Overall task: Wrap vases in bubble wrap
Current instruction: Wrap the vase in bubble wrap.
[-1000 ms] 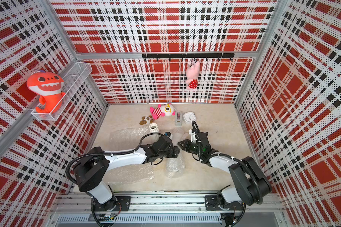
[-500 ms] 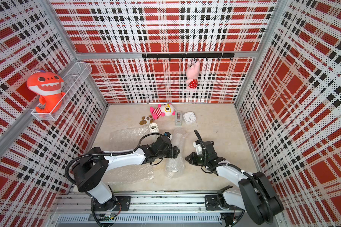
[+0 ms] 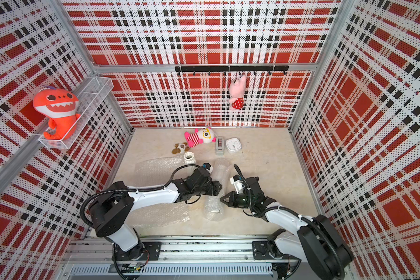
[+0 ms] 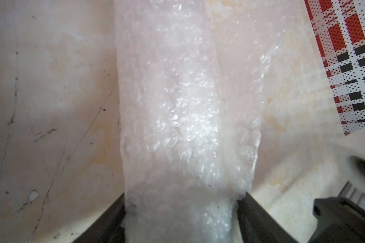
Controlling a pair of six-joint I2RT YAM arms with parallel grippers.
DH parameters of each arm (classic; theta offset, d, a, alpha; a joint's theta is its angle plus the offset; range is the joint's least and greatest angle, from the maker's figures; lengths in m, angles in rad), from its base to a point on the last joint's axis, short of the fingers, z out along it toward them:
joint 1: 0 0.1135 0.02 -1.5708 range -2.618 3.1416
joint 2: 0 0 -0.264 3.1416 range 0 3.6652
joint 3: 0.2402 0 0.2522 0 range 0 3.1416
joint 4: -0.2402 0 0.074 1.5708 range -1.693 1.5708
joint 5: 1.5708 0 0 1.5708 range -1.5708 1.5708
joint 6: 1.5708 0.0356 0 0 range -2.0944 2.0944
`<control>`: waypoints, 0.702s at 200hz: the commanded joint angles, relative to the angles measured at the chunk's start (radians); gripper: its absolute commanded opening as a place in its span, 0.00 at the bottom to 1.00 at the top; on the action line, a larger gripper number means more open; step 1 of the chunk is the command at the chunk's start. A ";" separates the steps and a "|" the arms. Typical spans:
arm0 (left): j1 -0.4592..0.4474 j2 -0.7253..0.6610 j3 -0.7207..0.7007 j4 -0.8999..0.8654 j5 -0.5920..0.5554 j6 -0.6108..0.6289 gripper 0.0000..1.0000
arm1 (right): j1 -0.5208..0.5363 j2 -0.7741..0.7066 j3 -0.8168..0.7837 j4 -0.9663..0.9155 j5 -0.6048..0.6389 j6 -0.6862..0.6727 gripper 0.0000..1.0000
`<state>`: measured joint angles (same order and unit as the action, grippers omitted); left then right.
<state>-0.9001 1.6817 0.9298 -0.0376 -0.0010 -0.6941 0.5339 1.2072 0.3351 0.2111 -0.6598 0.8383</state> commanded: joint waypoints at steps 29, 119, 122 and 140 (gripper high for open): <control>-0.037 -0.047 -0.006 0.023 0.032 -0.030 0.84 | 0.031 0.059 -0.005 0.088 -0.006 0.008 0.00; -0.076 0.039 0.074 -0.118 -0.063 0.007 0.94 | 0.031 0.042 0.001 0.098 0.051 -0.009 0.00; -0.077 0.040 0.073 -0.117 -0.059 0.008 0.94 | 0.031 0.040 0.002 0.097 0.052 -0.011 0.00; -0.088 0.033 0.068 -0.117 -0.062 0.014 0.91 | 0.031 0.042 0.009 0.098 0.053 -0.017 0.00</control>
<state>-0.9569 1.7073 0.9855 -0.1280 -0.0898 -0.6914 0.5564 1.2583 0.3351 0.2821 -0.6502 0.8371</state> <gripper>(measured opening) 0.927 0.044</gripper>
